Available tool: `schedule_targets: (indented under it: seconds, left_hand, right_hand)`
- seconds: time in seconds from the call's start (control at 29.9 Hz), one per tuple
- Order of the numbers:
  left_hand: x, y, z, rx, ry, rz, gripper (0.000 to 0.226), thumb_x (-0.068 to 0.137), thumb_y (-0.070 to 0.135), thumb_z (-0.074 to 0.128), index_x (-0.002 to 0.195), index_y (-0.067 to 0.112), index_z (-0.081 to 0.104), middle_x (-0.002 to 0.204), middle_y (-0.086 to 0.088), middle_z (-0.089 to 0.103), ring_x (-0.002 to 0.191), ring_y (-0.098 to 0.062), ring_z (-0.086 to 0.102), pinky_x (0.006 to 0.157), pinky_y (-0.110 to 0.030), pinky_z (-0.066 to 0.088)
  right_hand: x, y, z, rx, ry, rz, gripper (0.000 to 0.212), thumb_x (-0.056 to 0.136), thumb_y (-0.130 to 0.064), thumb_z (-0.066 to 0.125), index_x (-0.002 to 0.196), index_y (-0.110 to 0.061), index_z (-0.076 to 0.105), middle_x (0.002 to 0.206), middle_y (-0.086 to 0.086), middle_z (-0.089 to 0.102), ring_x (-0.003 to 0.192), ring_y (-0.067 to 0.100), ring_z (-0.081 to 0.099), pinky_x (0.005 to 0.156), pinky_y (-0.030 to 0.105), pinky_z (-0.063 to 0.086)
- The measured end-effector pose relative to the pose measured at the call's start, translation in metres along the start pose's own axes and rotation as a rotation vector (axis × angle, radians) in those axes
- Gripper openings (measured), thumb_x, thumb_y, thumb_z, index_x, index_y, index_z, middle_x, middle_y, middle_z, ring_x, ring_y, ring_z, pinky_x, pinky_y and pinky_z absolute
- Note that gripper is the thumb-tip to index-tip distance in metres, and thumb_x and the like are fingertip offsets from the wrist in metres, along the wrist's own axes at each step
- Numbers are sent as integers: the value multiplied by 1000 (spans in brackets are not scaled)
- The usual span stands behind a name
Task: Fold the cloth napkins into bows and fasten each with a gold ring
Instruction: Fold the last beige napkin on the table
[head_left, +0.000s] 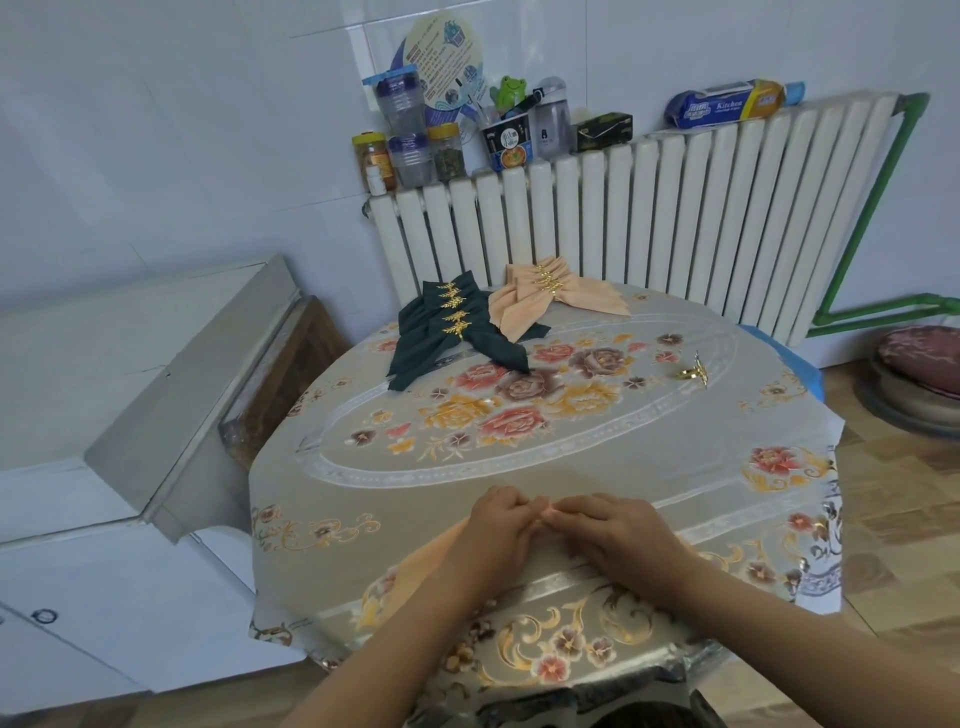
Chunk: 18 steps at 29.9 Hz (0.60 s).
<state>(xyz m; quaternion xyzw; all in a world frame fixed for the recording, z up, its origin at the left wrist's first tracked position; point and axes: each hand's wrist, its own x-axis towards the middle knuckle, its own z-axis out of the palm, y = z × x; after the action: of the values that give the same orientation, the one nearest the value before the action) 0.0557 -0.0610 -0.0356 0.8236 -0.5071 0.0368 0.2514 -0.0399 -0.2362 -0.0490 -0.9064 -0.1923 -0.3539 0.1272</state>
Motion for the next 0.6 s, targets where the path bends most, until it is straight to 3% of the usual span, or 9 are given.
schedule_targets:
  seconds: [0.13, 0.2, 0.3, 0.4, 0.5, 0.6]
  left_hand:
    - [14, 0, 1, -71, 29, -22, 46, 92, 33, 37, 127, 14, 60, 94, -9, 61, 88, -15, 47, 80, -16, 32]
    - [28, 2, 1, -136, 71, -14, 36, 92, 22, 47, 123, 12, 63, 90, -10, 63, 82, -14, 49, 75, -10, 30]
    - [56, 4, 5, -204, 128, -31, 31, 92, 16, 55, 121, 12, 63, 88, -12, 63, 80, -15, 49, 74, -12, 33]
    - [91, -3, 10, -144, 142, -44, 29, 93, 20, 53, 115, 8, 67, 83, -12, 62, 79, -25, 51, 72, -25, 35]
    - [121, -17, 16, -12, 160, 4, 28, 88, 17, 55, 109, 6, 70, 74, -10, 62, 70, -28, 54, 66, -31, 41]
    - [147, -28, 22, 55, 172, 70, 34, 89, 24, 48, 105, 6, 72, 69, -6, 60, 65, -27, 53, 67, -32, 44]
  right_hand:
    - [7, 13, -3, -72, -1, 38, 26, 79, -23, 57, 97, -25, 75, 91, -9, 73, 68, 16, 63, 50, 27, 49]
    - [11, 26, -6, -55, -45, 101, 26, 80, -24, 55, 97, -26, 75, 91, -9, 73, 72, 17, 64, 57, 27, 49]
    - [20, 50, -13, -7, -86, 234, 28, 82, -31, 52, 97, -26, 75, 93, -9, 73, 80, 14, 67, 71, 27, 52]
    - [31, 83, -25, 88, 55, 569, 33, 88, -41, 51, 99, -20, 74, 97, -3, 73, 88, 14, 65, 81, 27, 47]
    - [26, 139, -35, -34, 250, 996, 34, 90, -28, 59, 120, -12, 63, 115, 11, 63, 103, 26, 58, 90, 33, 42]
    - [17, 194, -41, -116, 110, 1350, 58, 87, -37, 63, 133, -5, 49, 126, 23, 51, 119, 36, 46, 99, 42, 35]
